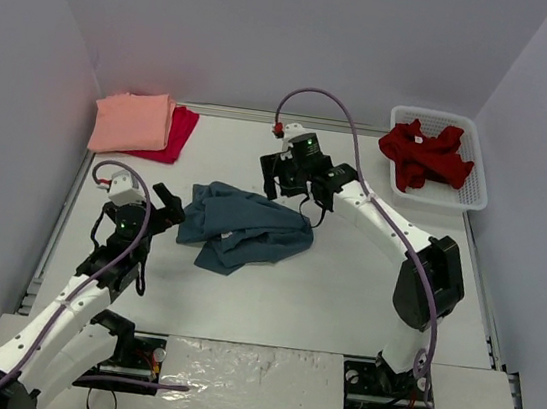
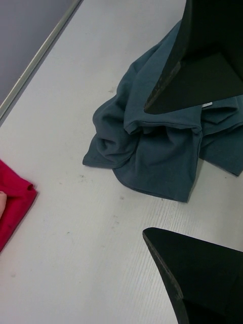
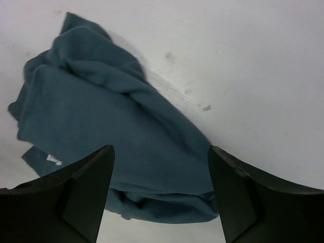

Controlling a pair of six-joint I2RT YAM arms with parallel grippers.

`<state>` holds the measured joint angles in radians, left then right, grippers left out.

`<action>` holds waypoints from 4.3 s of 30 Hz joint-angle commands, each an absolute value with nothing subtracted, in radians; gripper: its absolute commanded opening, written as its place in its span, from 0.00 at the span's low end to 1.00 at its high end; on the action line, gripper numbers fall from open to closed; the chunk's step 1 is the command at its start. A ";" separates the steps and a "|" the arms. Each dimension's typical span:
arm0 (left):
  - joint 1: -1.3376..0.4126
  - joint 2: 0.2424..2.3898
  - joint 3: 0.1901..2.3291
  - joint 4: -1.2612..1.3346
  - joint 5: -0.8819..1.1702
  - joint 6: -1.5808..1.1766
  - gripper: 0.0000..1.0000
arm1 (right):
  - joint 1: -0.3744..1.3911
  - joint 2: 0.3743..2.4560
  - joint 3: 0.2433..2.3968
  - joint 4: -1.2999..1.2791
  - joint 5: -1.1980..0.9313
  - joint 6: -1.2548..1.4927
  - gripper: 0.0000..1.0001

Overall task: Fold and stack the t-shirts
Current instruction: Flatten out the tshirt

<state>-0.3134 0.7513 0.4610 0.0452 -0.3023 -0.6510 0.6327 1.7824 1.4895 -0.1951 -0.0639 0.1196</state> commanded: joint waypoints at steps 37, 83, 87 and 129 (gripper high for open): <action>-0.311 0.629 0.466 -0.120 -0.430 -0.703 0.94 | 0.953 2.102 1.709 -0.331 -0.003 -0.018 0.13; -0.311 0.730 0.474 -0.017 -0.307 -0.689 0.94 | 0.597 1.795 1.726 -0.397 0.465 0.138 0.00; -0.311 0.739 0.474 -0.017 -0.293 -0.684 0.94 | 0.584 1.812 1.727 -0.397 0.475 0.152 0.00; -0.313 0.761 0.417 0.025 -0.249 -0.689 0.94 | 0.844 1.830 1.382 -0.348 0.357 0.242 0.53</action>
<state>-0.3130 0.7605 0.4126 0.0021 -0.2577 -0.6914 0.8288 1.8202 1.3945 -0.3504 0.3824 0.2379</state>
